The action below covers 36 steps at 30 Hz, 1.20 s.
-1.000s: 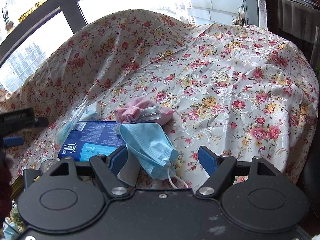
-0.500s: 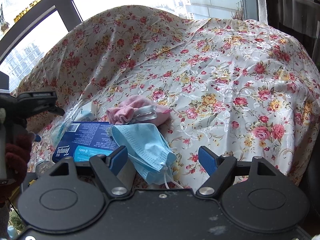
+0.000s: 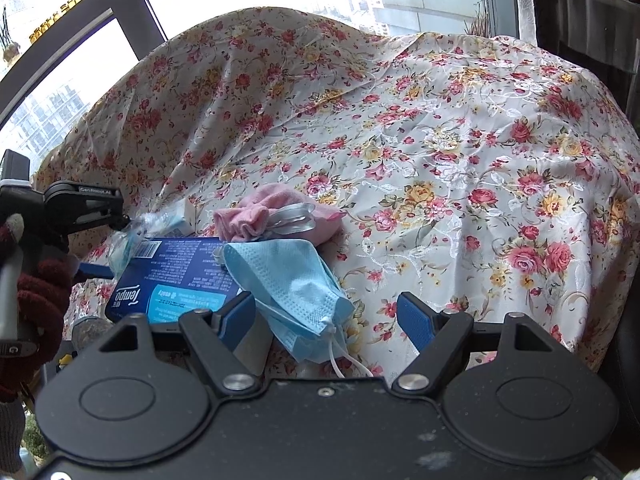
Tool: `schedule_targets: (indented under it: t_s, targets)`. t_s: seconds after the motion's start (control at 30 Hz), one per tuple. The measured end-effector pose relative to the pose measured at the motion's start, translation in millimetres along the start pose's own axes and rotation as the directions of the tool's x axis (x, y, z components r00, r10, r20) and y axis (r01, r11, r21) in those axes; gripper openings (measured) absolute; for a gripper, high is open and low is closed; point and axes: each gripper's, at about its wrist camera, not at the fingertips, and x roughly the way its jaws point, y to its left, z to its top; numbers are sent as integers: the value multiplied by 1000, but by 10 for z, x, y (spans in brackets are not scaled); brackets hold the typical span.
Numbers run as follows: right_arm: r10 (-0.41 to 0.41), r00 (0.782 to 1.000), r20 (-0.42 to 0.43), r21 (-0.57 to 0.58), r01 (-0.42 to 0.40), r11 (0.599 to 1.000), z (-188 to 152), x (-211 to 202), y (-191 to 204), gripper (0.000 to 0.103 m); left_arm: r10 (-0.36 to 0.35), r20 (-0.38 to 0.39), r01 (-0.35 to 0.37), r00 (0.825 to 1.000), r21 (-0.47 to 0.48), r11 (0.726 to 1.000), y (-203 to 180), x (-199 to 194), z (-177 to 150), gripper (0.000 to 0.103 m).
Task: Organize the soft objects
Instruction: 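Grasp the white wrapped toothbrush pack with the left tool and lift it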
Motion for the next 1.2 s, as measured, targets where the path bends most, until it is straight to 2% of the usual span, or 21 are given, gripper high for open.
schedule_targets:
  t_s: [0.13,0.37,0.5,0.73,0.93,1.2]
  targets:
    - [-2,1000,2,-5,2,1000,-10,-25,4,77,-13,31,12,999,35,999,-8,-117,-63,63]
    - [-9,1000,10,-12,9,1000,-21,-87,5,77,-25,142,5,989,143,990,-58,-564,-178,63]
    - [-17,1000,14,-16,17,1000,-34,-116,20,77,-26,213,-22,977,223,975,-62,-872,-317,63]
    - [-28,1000,14,-40,29,999,-95,-184,67,77,-54,320,-67,946,355,933,0,-1397,-691,63]
    - [-35,999,13,-62,36,997,-154,-243,111,77,-71,332,-68,940,389,919,184,-1657,-1028,63]
    - [-49,999,8,-83,49,995,-233,-298,148,77,-26,358,-128,933,400,908,390,-1831,-1423,63]
